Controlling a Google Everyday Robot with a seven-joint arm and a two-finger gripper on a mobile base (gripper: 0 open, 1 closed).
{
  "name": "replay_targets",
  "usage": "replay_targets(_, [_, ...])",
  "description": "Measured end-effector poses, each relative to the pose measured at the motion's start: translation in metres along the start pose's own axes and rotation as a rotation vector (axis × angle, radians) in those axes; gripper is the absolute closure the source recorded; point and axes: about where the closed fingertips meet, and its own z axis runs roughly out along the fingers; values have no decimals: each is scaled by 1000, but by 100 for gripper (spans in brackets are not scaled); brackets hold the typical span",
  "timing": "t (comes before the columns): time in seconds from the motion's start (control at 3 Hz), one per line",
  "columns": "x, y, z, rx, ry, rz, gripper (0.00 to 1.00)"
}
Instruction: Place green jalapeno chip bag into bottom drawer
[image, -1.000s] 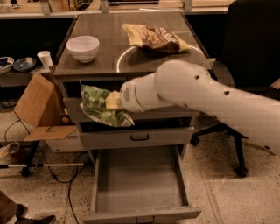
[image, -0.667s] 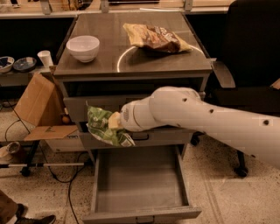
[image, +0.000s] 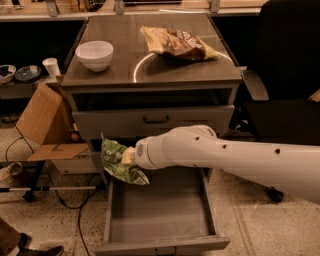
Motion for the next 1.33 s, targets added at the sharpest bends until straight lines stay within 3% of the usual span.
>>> replay_targets(0.33, [0,0,0,0,0,0,100])
replay_targets(0.67, [11,-13,29,-35,37,-3,100])
replay_targets(1.33, [54,-65,162,-144,168,72,100])
